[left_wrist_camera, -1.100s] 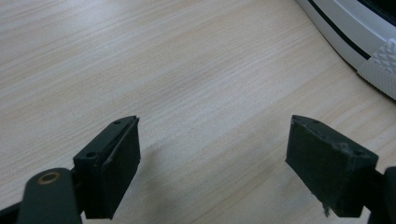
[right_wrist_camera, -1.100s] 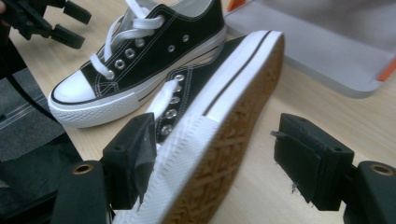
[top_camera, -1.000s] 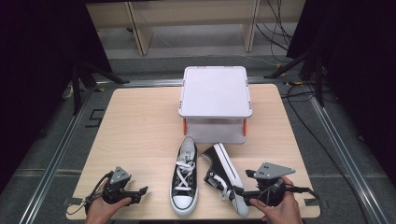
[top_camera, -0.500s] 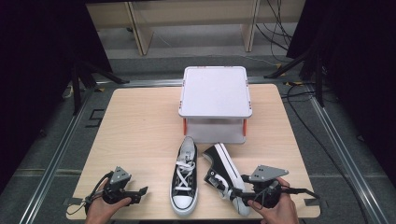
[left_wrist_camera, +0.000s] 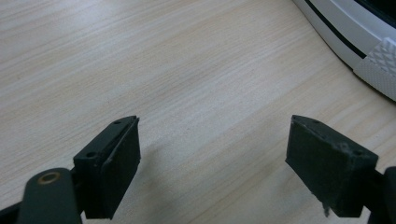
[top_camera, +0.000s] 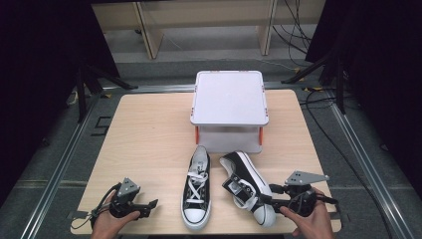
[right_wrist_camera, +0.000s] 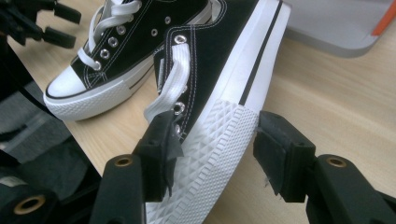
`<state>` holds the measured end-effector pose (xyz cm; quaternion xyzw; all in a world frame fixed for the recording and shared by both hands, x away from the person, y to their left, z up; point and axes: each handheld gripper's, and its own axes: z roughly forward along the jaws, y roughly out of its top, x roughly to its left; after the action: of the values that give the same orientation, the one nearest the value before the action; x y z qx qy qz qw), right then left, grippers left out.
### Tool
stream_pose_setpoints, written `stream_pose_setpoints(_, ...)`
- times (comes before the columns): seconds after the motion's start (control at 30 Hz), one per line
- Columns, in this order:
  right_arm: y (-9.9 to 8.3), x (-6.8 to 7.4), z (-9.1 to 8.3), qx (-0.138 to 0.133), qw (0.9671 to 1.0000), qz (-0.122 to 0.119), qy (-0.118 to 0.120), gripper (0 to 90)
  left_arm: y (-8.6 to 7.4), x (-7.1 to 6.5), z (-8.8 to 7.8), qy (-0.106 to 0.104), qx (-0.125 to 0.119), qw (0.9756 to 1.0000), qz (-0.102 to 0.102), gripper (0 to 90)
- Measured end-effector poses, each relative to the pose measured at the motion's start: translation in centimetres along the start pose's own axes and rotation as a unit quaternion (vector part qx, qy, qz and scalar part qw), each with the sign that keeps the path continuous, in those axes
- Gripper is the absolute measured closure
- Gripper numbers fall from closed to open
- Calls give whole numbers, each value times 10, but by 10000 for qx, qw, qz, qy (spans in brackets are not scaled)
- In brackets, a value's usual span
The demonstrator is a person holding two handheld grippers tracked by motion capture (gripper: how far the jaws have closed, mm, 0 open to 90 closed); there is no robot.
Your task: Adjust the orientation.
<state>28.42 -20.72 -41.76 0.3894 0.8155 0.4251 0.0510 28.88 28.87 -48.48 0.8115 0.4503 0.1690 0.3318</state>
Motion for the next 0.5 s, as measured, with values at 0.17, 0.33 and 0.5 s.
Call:
stream_pose_setpoints(0.17,-2,-3,-2,-97,9998,112,-101,499,0,1,0,4,1,10000,53,173)
stream_pose_setpoints(0.33,-2,-3,-3,-51,9996,264,-105,506,0,2,0,-21,21,9999,140,173)
stream_pose_setpoints(0.5,-2,-5,-4,-89,9997,160,-167,509,0,2,0,-27,-5,9998,171,173)
